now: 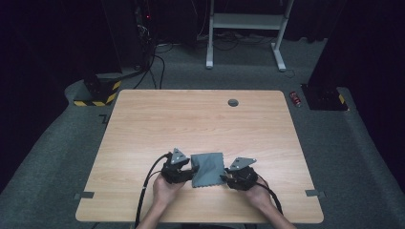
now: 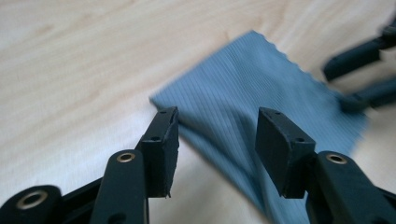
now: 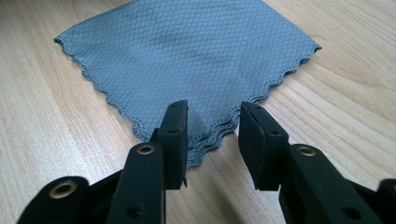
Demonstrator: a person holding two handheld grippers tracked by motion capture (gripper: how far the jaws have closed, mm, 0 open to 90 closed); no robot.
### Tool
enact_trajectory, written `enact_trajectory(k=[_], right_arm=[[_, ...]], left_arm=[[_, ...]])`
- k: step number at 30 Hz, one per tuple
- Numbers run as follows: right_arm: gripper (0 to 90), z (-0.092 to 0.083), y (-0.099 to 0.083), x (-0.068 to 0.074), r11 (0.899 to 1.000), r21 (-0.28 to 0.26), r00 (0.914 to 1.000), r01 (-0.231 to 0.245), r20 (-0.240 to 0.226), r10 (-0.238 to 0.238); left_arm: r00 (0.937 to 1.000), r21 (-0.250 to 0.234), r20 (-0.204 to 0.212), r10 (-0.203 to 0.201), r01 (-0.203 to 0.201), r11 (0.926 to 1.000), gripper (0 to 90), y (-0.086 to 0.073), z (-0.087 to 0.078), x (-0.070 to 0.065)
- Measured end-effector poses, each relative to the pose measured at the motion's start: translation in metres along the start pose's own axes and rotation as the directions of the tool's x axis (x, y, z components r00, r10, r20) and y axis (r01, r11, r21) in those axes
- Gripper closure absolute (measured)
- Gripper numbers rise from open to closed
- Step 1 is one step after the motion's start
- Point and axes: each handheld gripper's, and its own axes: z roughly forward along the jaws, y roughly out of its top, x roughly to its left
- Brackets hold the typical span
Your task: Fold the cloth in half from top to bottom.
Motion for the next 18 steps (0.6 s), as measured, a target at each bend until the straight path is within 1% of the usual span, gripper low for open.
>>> enact_trajectory(k=[1, 2, 3, 4, 5, 6, 7, 8, 9, 10, 11, 12, 13, 15, 17, 18], right_arm=[[62.2, 0.000, 0.000, 0.000, 1.000, 0.000, 1.0000, 0.000, 0.000, 0.000], [62.1, 0.000, 0.000, 0.000, 1.000, 0.000, 1.0000, 0.002, 0.002, -0.002], [62.1, 0.000, 0.000, 0.001, 1.000, 0.001, 0.9999, 0.011, 0.008, -0.011], [62.0, 0.000, 0.000, 0.002, 1.000, 0.001, 0.9999, 0.012, 0.009, -0.012], [62.1, 0.000, 0.000, 0.001, 1.000, 0.001, 0.9998, 0.017, 0.011, -0.017], [62.0, 0.000, 0.000, 0.002, 1.000, 0.001, 0.9999, 0.015, 0.009, -0.015], [62.0, 0.000, 0.000, 0.001, 1.000, 0.001, 0.9999, 0.013, 0.007, -0.013], [62.0, 0.000, 0.000, 0.001, 1.000, 0.001, 0.9999, 0.013, 0.007, -0.013], [61.5, 0.000, 0.000, 0.000, 1.000, 0.001, 1.0000, 0.006, 0.002, -0.006], [61.5, 0.000, 0.000, 0.000, 1.000, 0.001, 1.0000, 0.006, 0.002, -0.006], [61.2, 0.000, 0.000, 0.000, 1.000, 0.001, 1.0000, 0.004, -0.001, -0.004], [61.2, 0.000, 0.000, 0.000, 1.000, 0.001, 1.0000, 0.004, -0.001, -0.004], [61.3, 0.000, 0.001, 0.000, 1.000, 0.004, 1.0000, 0.007, 0.004, -0.007], [61.2, 0.000, 0.001, 0.001, 1.000, 0.007, 0.9999, 0.009, 0.005, -0.009], [60.4, 0.000, 0.002, 0.001, 1.000, 0.013, 0.9999, 0.006, 0.011, -0.006], [60.5, 0.000, 0.003, 0.001, 1.000, 0.016, 0.9999, 0.004, 0.012, -0.004]], left_arm=[[0.9997, 0.007, -0.022, 0.010, -0.010, 0.9999, 49.5, 0.003, 0.005, -0.001], [0.9994, 0.014, -0.034, 0.012, -0.011, 0.9998, 49.4, 0.007, 0.011, -0.002], [0.9974, 0.042, -0.065, 0.032, -0.029, 0.9987, 49.4, 0.009, 0.018, -0.002], [0.9953, 0.059, -0.087, 0.041, -0.035, 0.9976, 49.5, 0.009, 0.022, -0.002], [0.9953, 0.059, -0.087, 0.041, -0.035, 0.9976, 49.5, 0.009, 0.022, -0.002], [0.9895, 0.111, -0.119, 0.083, -0.070, 0.9914, 49.5, 0.007, 0.027, 0.001], [0.9892, 0.112, -0.115, 0.091, -0.079, 0.9906, 47.8, 0.007, 0.025, 0.004], [0.9892, 0.112, -0.115, 0.091, -0.079, 0.9906, 46.9, 0.007, 0.025, 0.004], [0.9825, 0.131, -0.141, 0.122, -0.103, 0.9859, 46.1, 0.008, 0.022, 0.007], [0.9825, 0.131, -0.141, 0.122, -0.103, 0.9859, 45.6, 0.008, 0.022, 0.007], [0.9771, 0.152, -0.160, 0.140, -0.116, 0.9816, 45.5, 0.008, 0.019, 0.011], [0.9771, 0.152, -0.160, 0.140, -0.116, 0.9816, 45.2, 0.008, 0.019, 0.011], [0.9717, 0.170, -0.193, 0.136, -0.103, 0.9799, 46.8, 0.007, 0.016, 0.013], [0.9721, 0.176, -0.192, 0.135, -0.101, 0.9792, 46.6, 0.006, 0.014, 0.014], [0.9877, 0.135, -0.135, 0.079, -0.060, 0.9891, 45.8, 0.003, 0.009, 0.013], [0.9932, 0.113, -0.102, 0.057, -0.045, 0.9926, 45.7, 0.002, 0.007, 0.010]])
